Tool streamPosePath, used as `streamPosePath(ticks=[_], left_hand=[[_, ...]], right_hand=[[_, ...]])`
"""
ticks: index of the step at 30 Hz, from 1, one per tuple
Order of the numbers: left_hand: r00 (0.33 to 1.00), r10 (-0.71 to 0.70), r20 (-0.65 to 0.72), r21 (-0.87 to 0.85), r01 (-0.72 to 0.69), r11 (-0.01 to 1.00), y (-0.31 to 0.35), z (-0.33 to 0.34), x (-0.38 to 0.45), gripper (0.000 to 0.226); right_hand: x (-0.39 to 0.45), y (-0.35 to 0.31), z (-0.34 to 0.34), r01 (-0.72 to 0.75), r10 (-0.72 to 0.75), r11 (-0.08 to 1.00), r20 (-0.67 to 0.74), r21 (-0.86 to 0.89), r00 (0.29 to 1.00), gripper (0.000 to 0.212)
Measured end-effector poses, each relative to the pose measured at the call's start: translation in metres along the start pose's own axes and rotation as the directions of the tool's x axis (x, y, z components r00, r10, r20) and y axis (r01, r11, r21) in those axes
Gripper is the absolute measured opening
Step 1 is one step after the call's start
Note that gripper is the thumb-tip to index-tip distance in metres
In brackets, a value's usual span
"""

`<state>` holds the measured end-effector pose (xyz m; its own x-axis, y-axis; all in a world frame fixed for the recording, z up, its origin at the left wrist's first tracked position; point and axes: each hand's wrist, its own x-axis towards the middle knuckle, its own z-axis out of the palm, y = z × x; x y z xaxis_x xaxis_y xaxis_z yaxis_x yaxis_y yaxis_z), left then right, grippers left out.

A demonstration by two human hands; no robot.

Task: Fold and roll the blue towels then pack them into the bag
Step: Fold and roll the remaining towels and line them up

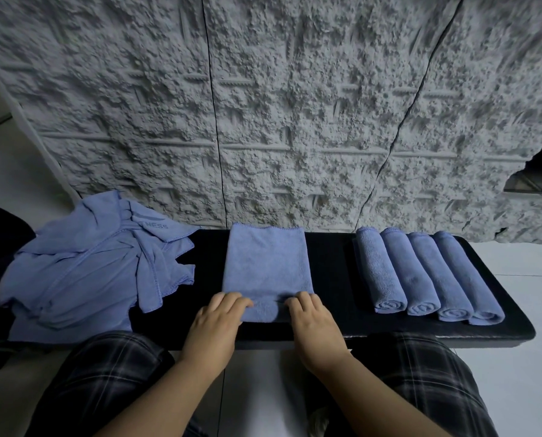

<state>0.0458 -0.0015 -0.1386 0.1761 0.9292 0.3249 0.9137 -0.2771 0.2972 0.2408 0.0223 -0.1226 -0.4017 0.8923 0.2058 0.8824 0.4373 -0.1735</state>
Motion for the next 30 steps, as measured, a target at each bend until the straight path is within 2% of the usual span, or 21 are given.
streamPosePath(ticks=[4,7,9,11,13,15,17,19,20,21,23,24,26,28,30], left_hand=[[1.000,-0.019,-0.025,-0.013,0.019,1.000,-0.003,0.000,0.005,0.056],[0.999,-0.026,-0.036,0.001,0.027,1.000,-0.007,0.000,0.001,0.050],[0.998,-0.025,-0.052,0.050,0.028,0.998,-0.008,0.001,-0.003,0.040],[0.997,-0.019,-0.077,0.118,0.028,0.993,-0.008,0.001,-0.004,0.026],[0.996,-0.023,-0.090,0.170,0.038,0.985,-0.006,0.000,-0.002,0.017],[0.995,-0.039,-0.096,0.185,0.056,0.981,-0.005,0.001,-0.002,0.024],[0.989,-0.074,-0.126,0.169,0.094,0.981,-0.004,0.002,-0.001,0.028],[0.978,-0.091,-0.190,0.150,0.121,0.981,-0.003,0.001,0.002,0.020],[0.974,-0.074,-0.215,0.143,0.106,0.984,-0.002,0.000,0.002,0.008],[0.973,-0.049,-0.224,0.131,0.080,0.988,-0.002,0.000,0.003,0.013],[0.984,0.022,-0.176,0.104,-0.003,0.995,0.001,-0.001,0.003,0.046],[0.987,0.037,-0.158,0.098,-0.021,0.995,0.002,-0.001,0.002,0.052],[0.986,0.053,-0.161,0.096,-0.038,0.995,0.005,0.000,0.000,0.046],[0.982,0.045,-0.182,0.096,-0.028,0.995,0.006,0.001,-0.002,0.026],[0.989,0.031,-0.141,0.109,-0.016,0.994,0.007,0.001,-0.002,0.030]], right_hand=[[0.006,0.006,-0.002,-0.021,0.018,0.997,0.047,0.077,0.999,0.026],[0.006,0.008,-0.007,-0.033,0.015,0.992,0.149,0.119,0.989,0.021],[0.003,0.008,-0.012,-0.068,0.017,0.974,0.230,0.216,0.973,0.017],[0.002,0.005,-0.014,-0.053,-0.002,0.963,0.204,0.265,0.979,0.013],[0.003,0.003,-0.014,-0.089,0.038,0.967,0.209,0.240,0.977,0.015],[0.004,0.001,-0.012,-0.178,0.139,0.969,0.219,0.170,0.966,0.018],[0.004,-0.002,-0.009,-0.192,0.185,0.980,0.113,0.057,0.976,0.016],[0.003,-0.003,-0.004,-0.148,0.148,0.989,-0.026,0.006,0.989,0.003],[0.003,-0.004,-0.003,-0.128,0.128,0.992,-0.083,0.003,0.988,0.009],[0.002,-0.005,-0.002,-0.095,0.096,0.995,-0.109,0.015,0.989,0.017],[0.002,-0.009,-0.002,-0.008,0.015,0.998,-0.146,0.054,0.989,0.019],[0.000,-0.011,-0.003,0.025,-0.014,0.997,-0.148,0.068,0.989,0.018],[0.000,-0.013,0.000,0.047,-0.034,0.995,-0.141,0.088,0.989,0.021],[0.001,-0.012,0.003,0.025,-0.013,0.995,-0.125,0.098,0.992,0.024],[0.002,-0.011,0.004,0.023,-0.013,0.996,-0.119,0.088,0.993,0.026]])
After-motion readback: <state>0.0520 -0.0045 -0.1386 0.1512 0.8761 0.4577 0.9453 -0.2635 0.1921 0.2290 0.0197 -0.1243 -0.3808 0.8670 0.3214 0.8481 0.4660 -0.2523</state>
